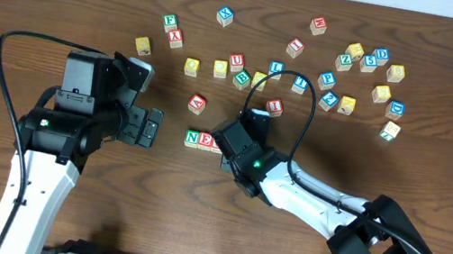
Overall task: Spell out NEURIPS
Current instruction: 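Lower the green R block beside the U block, adjusting alignment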
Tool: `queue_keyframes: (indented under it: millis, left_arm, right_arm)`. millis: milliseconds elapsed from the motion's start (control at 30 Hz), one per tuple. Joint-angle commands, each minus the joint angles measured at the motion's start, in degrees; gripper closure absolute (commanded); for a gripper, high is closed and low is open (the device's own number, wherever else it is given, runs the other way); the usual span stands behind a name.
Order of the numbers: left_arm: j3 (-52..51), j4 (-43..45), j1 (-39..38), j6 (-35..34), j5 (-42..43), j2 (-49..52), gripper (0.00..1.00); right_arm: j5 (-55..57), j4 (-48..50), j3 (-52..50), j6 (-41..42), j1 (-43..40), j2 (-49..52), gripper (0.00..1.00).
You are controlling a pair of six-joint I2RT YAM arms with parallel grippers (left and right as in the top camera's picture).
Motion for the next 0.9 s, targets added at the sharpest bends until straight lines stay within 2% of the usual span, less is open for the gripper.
queue_keyframes:
  millis: [0, 100, 300, 367, 433, 867]
  left_arm:
    - [1.6, -0.2, 0.3, 0.3, -0.5, -0.1, 0.02]
    - [1.6, -0.2, 0.3, 0.3, -0.5, -0.1, 0.02]
    - [1.6, -0.2, 0.3, 0.3, -0.5, -0.1, 0.02]
    - [1.6, -0.2, 0.3, 0.3, -0.5, -0.1, 0.02]
    - [1.6, -0.2, 0.3, 0.3, -0.5, -0.1, 0.02]
    - [1.6, -0.2, 0.3, 0.3, -0.5, -0.1, 0.02]
  right_arm:
    - [0.5, -0.2, -0.5, 0.7, 0.0, 0.7, 0.89]
    - [0.5, -0.2, -0.5, 0.9, 0.0, 0.7, 0.87]
    - [0.5, -0.2, -0.5, 0.9, 0.0, 0.7, 0.70]
    - [0.5, -0.2, -0.5, 0.9, 0.0, 0.7, 0.69]
    - [0.5, -0.2, -0.5, 0.9, 0.0, 0.7, 0.62]
    - [1.0, 0.3, -0.4, 0.8, -0.1, 0.7, 0.60]
